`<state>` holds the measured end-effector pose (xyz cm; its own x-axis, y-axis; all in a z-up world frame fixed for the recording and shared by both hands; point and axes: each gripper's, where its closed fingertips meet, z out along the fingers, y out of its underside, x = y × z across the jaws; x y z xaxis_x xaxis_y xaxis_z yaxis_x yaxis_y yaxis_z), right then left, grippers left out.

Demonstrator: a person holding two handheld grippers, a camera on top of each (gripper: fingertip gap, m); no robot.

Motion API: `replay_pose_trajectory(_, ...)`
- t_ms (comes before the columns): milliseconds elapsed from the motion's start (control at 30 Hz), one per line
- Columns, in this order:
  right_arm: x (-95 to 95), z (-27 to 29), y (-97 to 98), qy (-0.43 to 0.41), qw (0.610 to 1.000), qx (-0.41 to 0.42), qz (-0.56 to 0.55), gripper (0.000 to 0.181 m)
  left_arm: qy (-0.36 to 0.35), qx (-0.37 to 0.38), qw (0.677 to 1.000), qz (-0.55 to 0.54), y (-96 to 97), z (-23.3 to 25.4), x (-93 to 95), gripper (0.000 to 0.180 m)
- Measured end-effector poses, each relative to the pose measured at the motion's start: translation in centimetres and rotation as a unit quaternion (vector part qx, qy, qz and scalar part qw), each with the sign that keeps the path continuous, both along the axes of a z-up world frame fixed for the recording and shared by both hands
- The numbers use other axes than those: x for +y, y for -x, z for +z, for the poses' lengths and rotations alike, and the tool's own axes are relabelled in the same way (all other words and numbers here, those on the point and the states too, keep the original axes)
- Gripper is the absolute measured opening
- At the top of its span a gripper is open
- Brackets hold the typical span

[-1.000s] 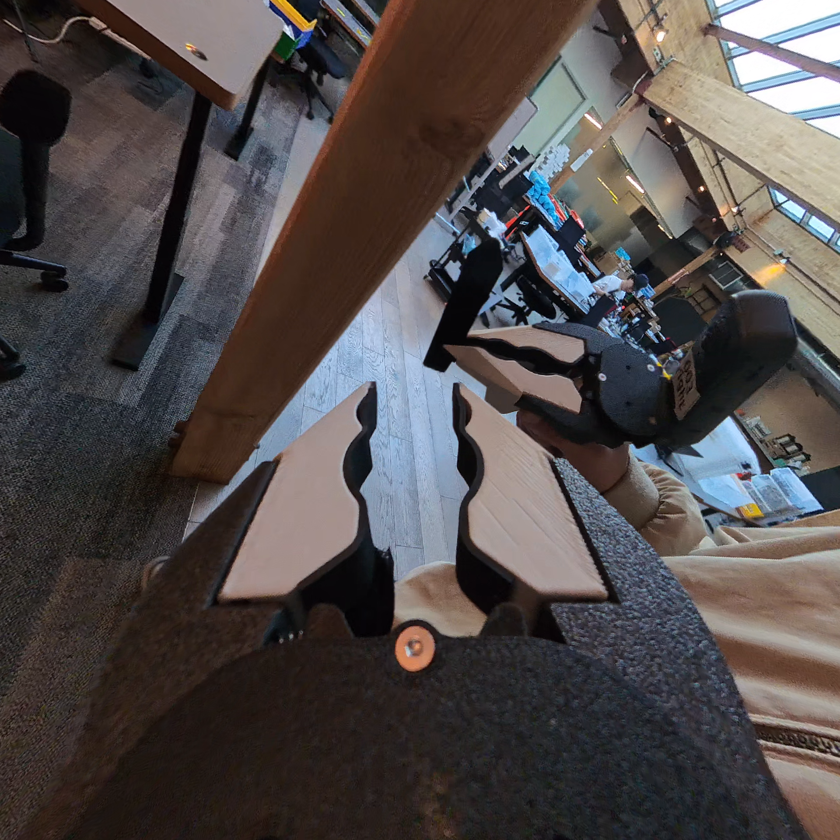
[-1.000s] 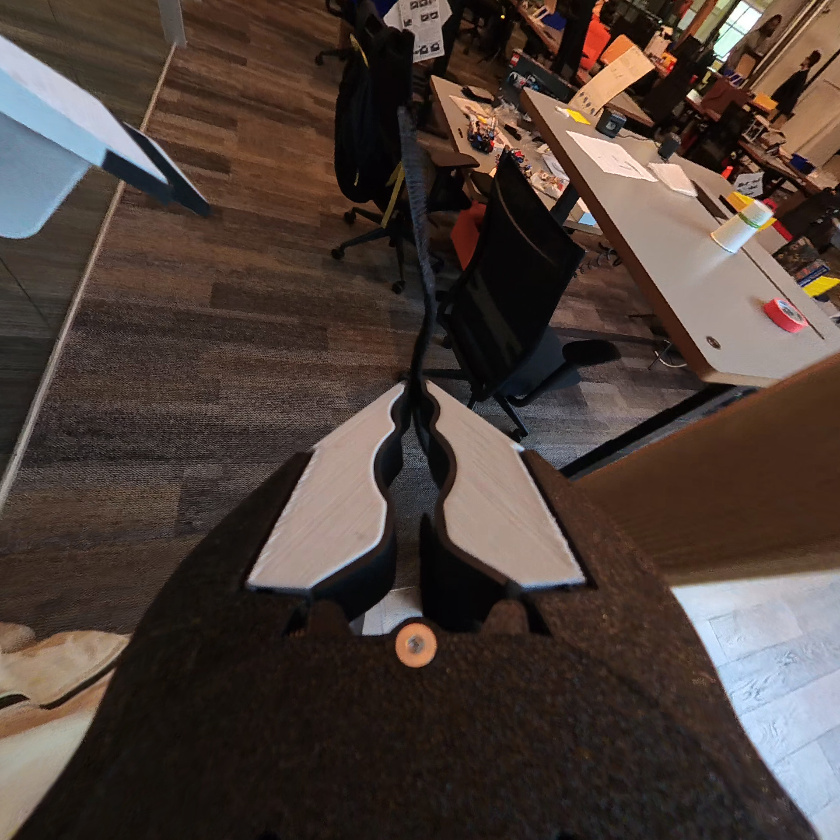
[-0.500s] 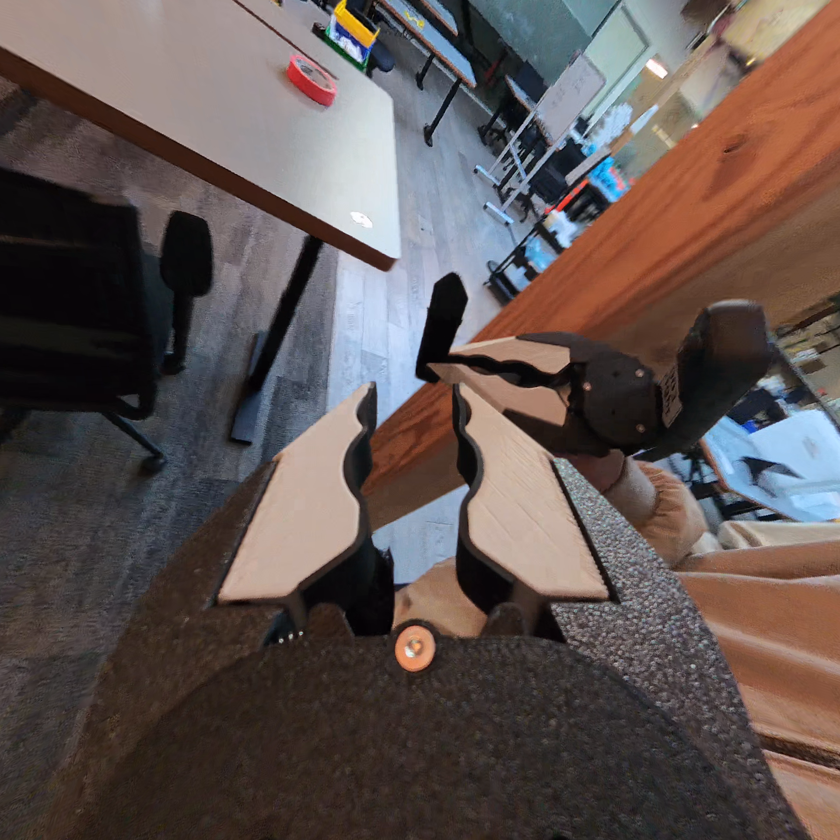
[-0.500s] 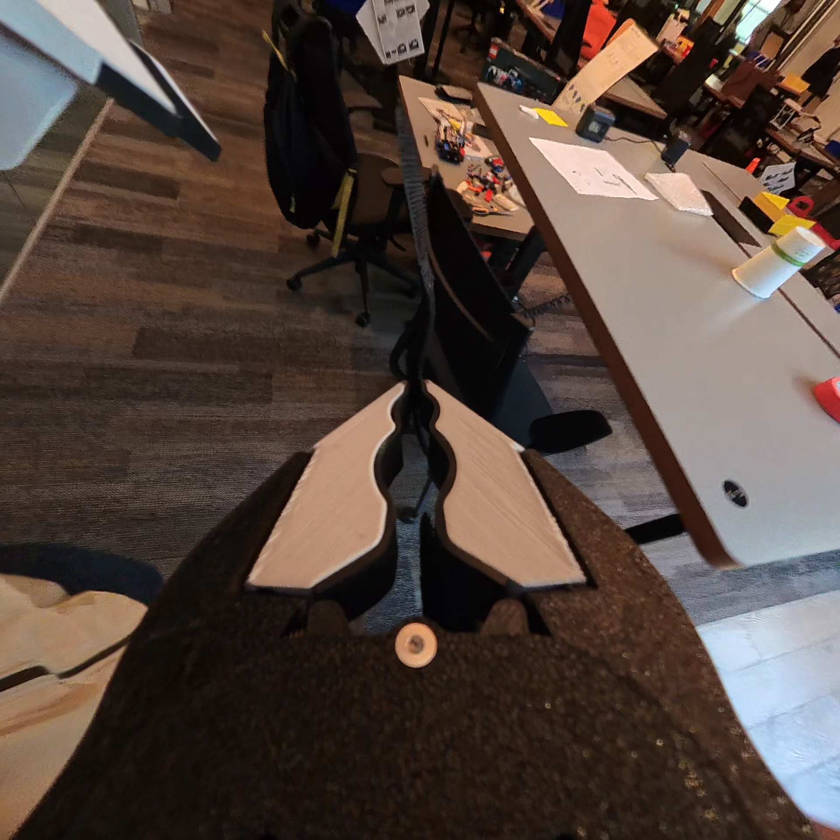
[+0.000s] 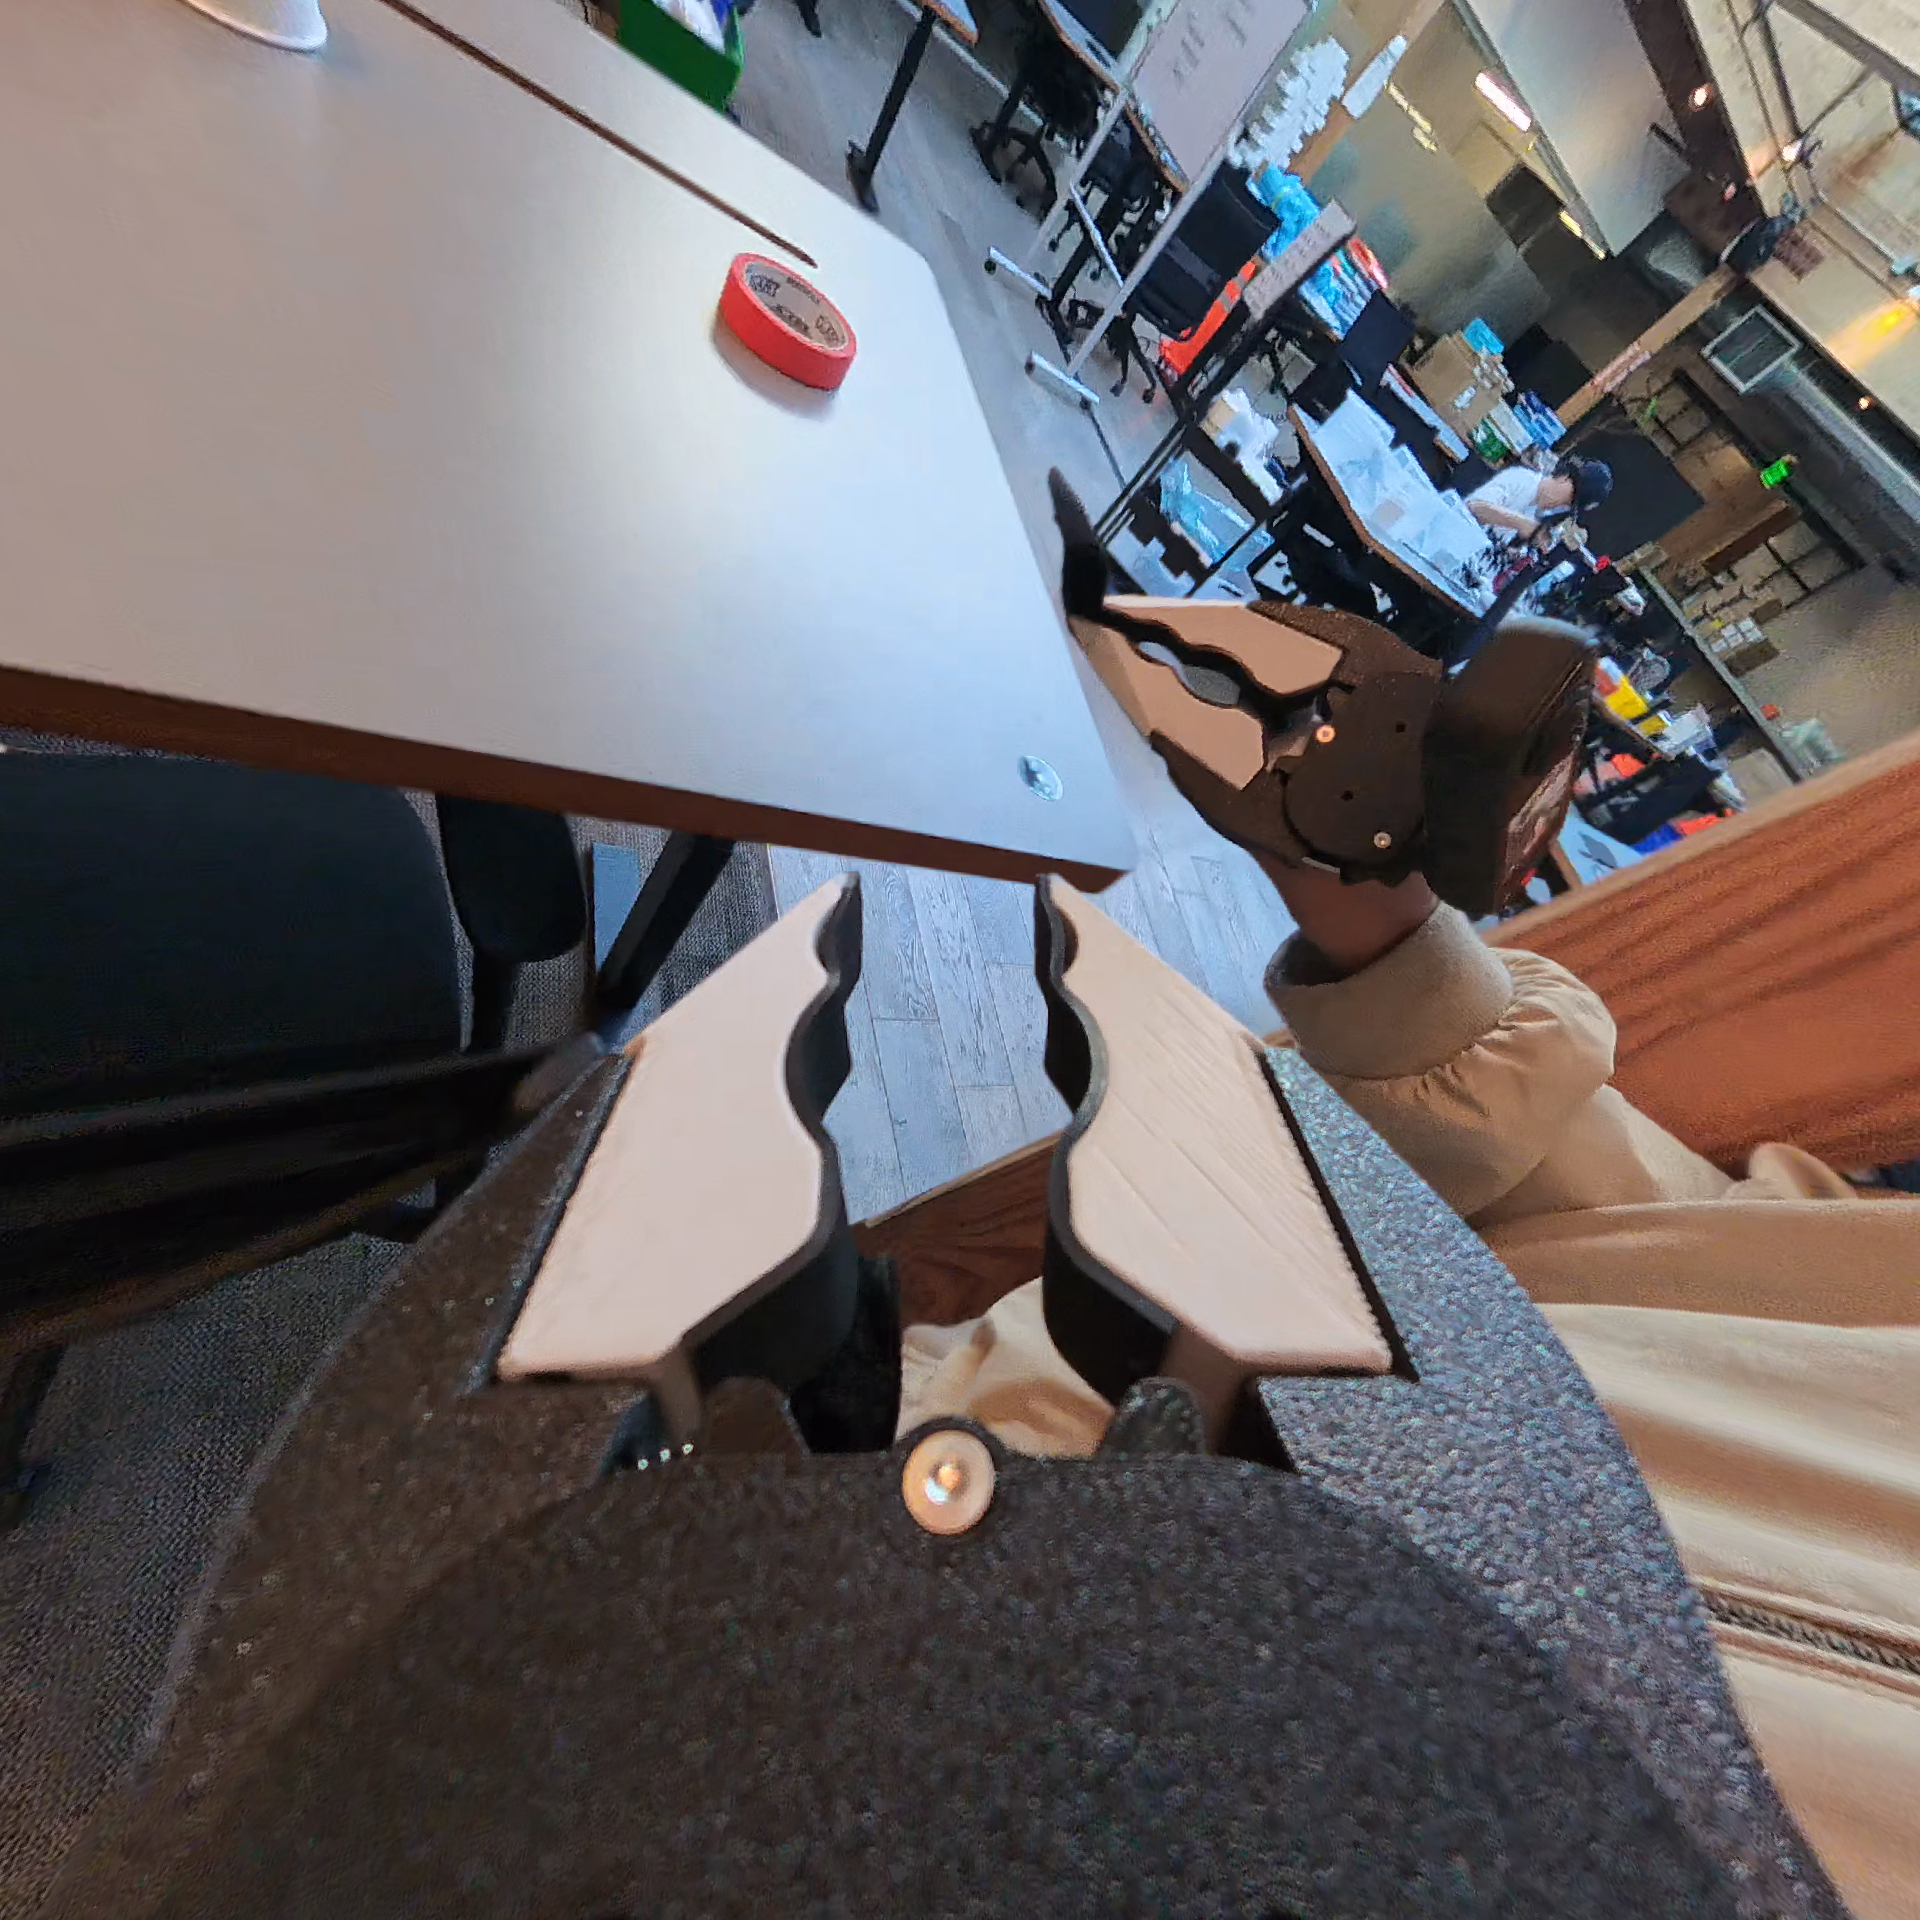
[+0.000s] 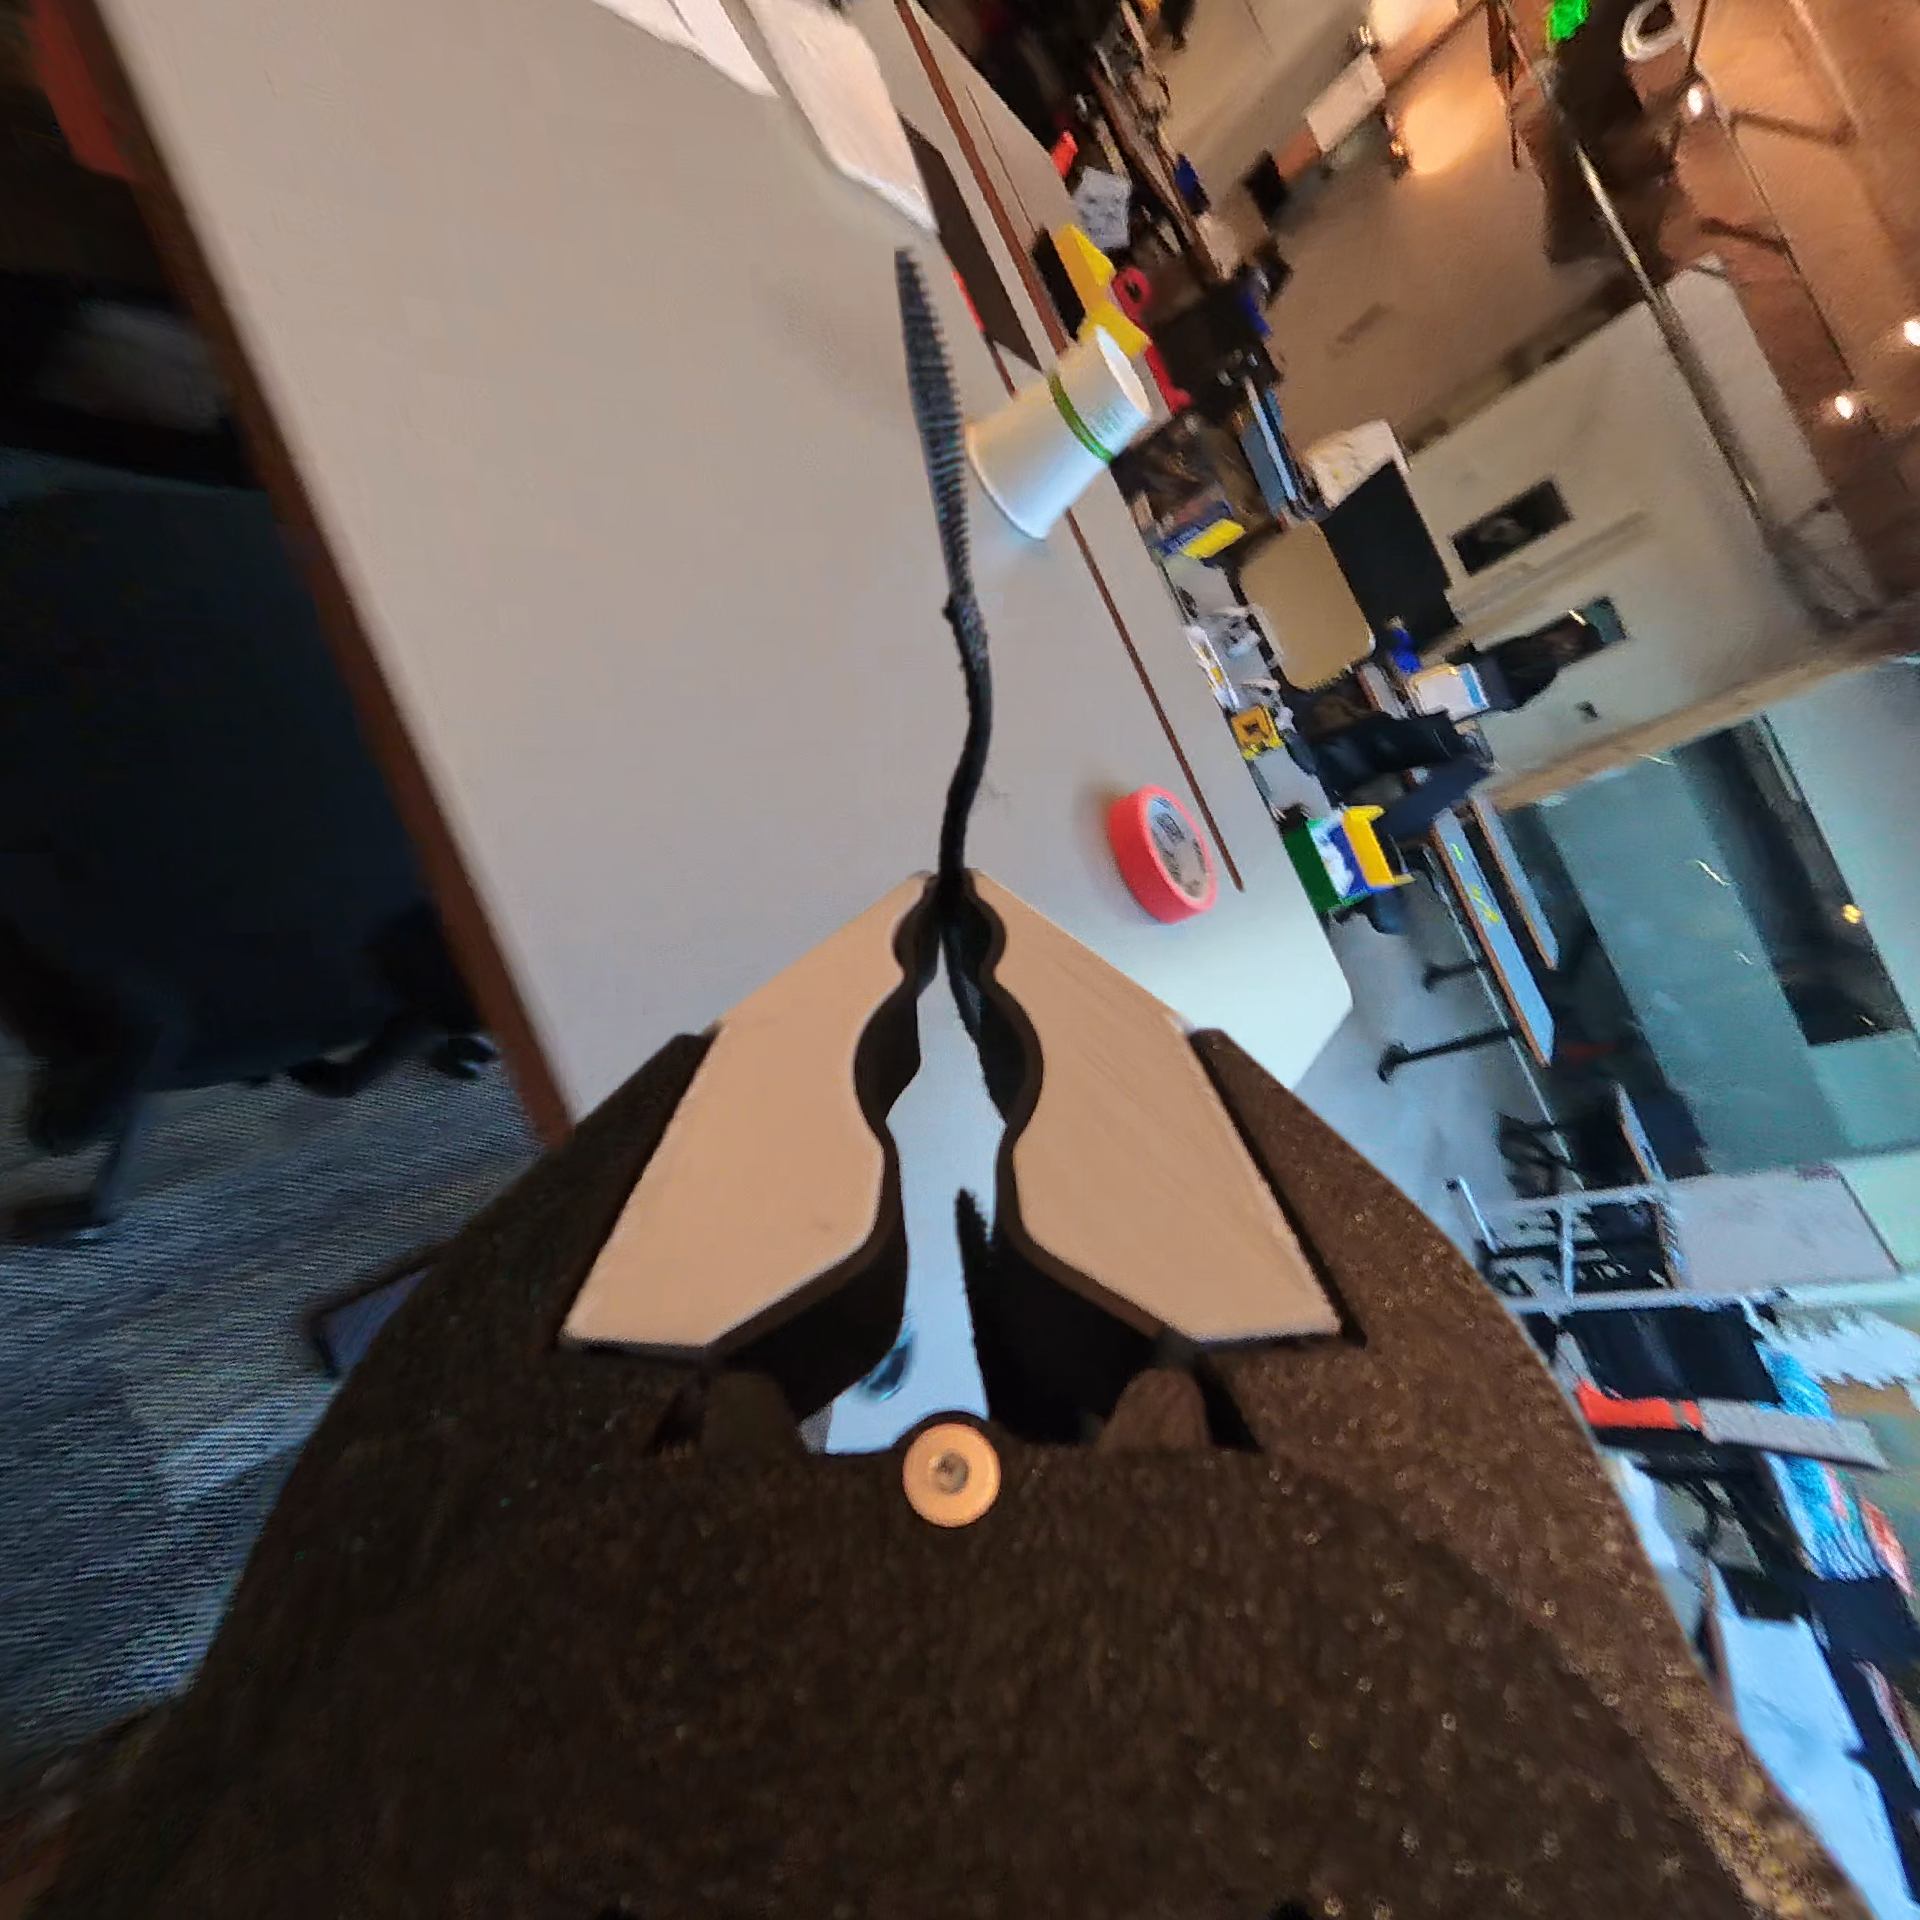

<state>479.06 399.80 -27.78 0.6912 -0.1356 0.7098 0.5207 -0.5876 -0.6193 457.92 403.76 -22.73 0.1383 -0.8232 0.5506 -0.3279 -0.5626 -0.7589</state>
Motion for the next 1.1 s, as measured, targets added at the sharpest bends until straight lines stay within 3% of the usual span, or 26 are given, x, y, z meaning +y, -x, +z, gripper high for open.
replay_pose_trajectory(200, 6.0, -4.2, -13.9, 0.082, 0.996, -0.03, -0.025, 0.001, 0.024, 0.009, 0.997, -0.077, -9.3, 0.7, 8.0, 0.032)
replay_pose_trajectory(300, 9.1, -7.0, -19.4, 0.158, 0.98, -0.119, 0.001, 0.002, -0.003, 0.016, 0.995, -0.103, -12.6, 0.8, 9.9, 0.032)
replay_pose_trajectory(367, 11.4, -8.9, -21.6, 0.19, 0.972, -0.136, 0.036, 0.002, -0.01, 0.028, 0.994, -0.101, -14.4, -0.1, 11.0, 0.032)
replay_pose_trajectory(500, 13.9, -11.7, -23.6, 0.224, 0.967, -0.08, 0.088, 0.015, 0.019, 0.034, 0.996, -0.075, -17.9, -1.3, 12.3, 0.032)
replay_pose_trajectory(533, 13.8, -12.4, -23.6, 0.224, 0.97, -0.034, 0.092, 0.032, 0.023, 0.035, 0.997, -0.065, -18.8, -1.5, 12.5, 0.032)
replay_pose_trajectory(600, 13.2, -12.4, -23.7, 0.19, 0.976, 0.062, 0.082, 0.043, 0.029, 0.039, 0.998, -0.046, -20.5, -1.9, 12.6, 0.032)
replay_pose_trajectory(667, 11.9, -11.9, -22.1, 0.165, 0.959, 0.196, 0.118, 0.058, 0.036, 0.042, 0.998, -0.031, -22.0, -2.4, 12.3, 0.032)
replay_pose_trajectory(800, 10.9, -9.1, -26.2, 0.084, 0.926, 0.357, 0.093, 0.055, 0.048, 0.061, 0.997, -0.011, -24.9, -4.0, 12.3, 0.032)
replay_pose_trajectory(933, 12.4, -9.3, -33.1, 0.11, 0.926, 0.354, 0.073, 0.054, 0.028, 0.063, 0.997, -0.028, -28.0, -4.4, 12.8, 0.032)
replay_pose_trajectory(1100, 15.3, -12.0, -35.1, 0.19, 0.926, 0.315, 0.086, 0.046, -0.049, 0.107, 0.989, -0.085, -33.1, -6.6, 14.1, 0.032)
